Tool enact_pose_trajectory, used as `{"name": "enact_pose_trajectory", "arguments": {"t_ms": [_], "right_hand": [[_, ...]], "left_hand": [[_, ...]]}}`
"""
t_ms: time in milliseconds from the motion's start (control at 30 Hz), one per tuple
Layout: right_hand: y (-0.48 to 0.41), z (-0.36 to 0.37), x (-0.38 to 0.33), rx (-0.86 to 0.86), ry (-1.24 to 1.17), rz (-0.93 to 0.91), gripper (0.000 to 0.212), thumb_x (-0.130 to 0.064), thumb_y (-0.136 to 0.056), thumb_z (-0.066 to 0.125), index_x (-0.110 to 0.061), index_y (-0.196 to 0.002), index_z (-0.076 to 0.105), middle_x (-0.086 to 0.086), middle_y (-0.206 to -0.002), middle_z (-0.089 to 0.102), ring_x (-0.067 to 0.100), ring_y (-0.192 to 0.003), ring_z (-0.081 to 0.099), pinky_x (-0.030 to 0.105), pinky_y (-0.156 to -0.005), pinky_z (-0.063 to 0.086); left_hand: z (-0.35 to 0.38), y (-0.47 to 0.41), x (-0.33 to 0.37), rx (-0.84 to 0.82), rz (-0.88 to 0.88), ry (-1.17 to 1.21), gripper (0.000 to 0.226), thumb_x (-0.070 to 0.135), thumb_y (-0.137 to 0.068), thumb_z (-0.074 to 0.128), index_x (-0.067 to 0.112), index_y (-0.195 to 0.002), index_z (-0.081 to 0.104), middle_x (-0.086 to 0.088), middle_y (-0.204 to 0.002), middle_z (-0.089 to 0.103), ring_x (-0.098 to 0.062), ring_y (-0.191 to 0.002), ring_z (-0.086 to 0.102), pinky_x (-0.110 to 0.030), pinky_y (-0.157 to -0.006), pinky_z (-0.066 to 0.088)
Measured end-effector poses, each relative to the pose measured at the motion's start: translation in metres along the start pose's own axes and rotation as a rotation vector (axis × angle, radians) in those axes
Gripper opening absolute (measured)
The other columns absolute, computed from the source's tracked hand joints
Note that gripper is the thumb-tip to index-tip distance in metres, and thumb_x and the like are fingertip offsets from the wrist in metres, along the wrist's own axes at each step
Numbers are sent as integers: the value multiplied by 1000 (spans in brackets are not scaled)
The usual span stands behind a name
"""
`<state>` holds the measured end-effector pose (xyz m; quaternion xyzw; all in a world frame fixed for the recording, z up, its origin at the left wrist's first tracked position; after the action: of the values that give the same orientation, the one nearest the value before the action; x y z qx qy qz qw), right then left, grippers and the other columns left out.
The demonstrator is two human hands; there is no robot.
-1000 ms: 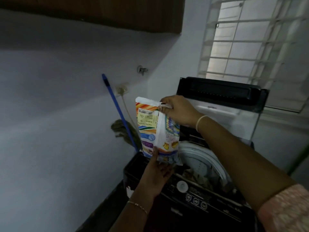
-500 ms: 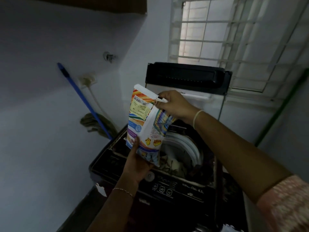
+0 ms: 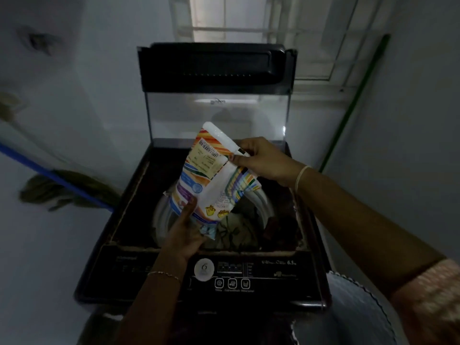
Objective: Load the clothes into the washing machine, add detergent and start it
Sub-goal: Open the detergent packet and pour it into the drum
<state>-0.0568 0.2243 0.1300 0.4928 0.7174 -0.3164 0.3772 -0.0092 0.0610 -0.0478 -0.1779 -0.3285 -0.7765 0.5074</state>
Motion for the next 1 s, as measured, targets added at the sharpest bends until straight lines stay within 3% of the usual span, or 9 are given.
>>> {"name": "enact_pose_trajectory", "arguments": {"t_ms": [100,200,300,400,467,500,667,867,1000], "right_hand": [[11,-9,27,39,-60,100,27,-12,-91,61,4,-112,66,16,-111,70,22,-95,68,34,-88,55],[28,-15,53,102,-94,189,27,-14,-92,60,5,-110,65,18,-110,70,21,-90,69,32,-83,58],[47,-18,72,157,-122,254,28,-15,-93,58,4,-112,64,18,-111,69,27,-96,69,40,-84,57],[59,-20,86,196,-151,318,29,-16,-93,58,3,-114,63,15,-112,69,30,-99,69,47,-87,56],[65,-22,96,213,-155,356,28,-15,-93,58,3,-113,63,16,-113,69,30,-100,68,48,-88,55],[68,-23,101,217,-159,368,27,-14,-93,58,4,-112,63,16,-113,69,31,-100,68,49,-89,55],[82,-16,119,255,-229,384,25,-10,-94,55,1,-115,62,12,-117,66,22,-98,67,33,-87,57],[92,-10,142,296,-291,409,28,-11,-95,54,2,-119,60,15,-119,66,27,-107,66,39,-92,54],[101,-6,159,297,-341,452,28,-10,-94,55,2,-119,59,14,-119,66,23,-102,67,35,-89,56]], "left_hand": [[-1,-16,0,-22,-65,-95,64,33,-65,78,19,-124,58,-8,-111,72,-26,-96,71,-44,-81,58],[-4,-32,-6,-33,-110,-158,84,36,-37,96,21,-114,65,-8,-113,71,-27,-100,69,-43,-89,55],[-4,-45,-16,-44,-159,-180,86,36,-29,97,19,-109,68,-7,-108,73,-23,-91,72,-37,-75,60],[1,-52,-23,-34,-173,-219,61,28,-57,89,18,-113,65,-5,-102,75,-20,-86,73,-31,-67,60],[4,-55,-27,-31,-163,-243,25,16,-87,63,19,-111,63,0,-94,76,-17,-80,74,-29,-64,60],[4,-58,-28,-29,-156,-269,22,12,-92,54,21,-111,63,1,-93,76,-16,-80,73,-29,-63,60],[1,-62,-26,-44,-96,-415,36,15,-83,61,24,-119,62,-1,-111,72,-20,-95,71,-31,-69,59],[-1,-61,-21,-26,-29,-509,76,34,-56,87,20,-126,59,-6,-121,68,-25,-105,68,-34,-75,59],[3,-58,-20,15,20,-561,59,16,-67,76,16,-123,59,-9,-119,68,-21,-101,69,-31,-70,59]]}}
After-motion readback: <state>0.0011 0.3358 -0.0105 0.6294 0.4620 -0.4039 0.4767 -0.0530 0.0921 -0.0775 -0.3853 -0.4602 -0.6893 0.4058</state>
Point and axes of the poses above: each hand's wrist, its own y-axis away from the middle knuckle, its own z-axis out of the palm, x = y × z, the point moved 6 cm from there along -y, towards the middle knuckle
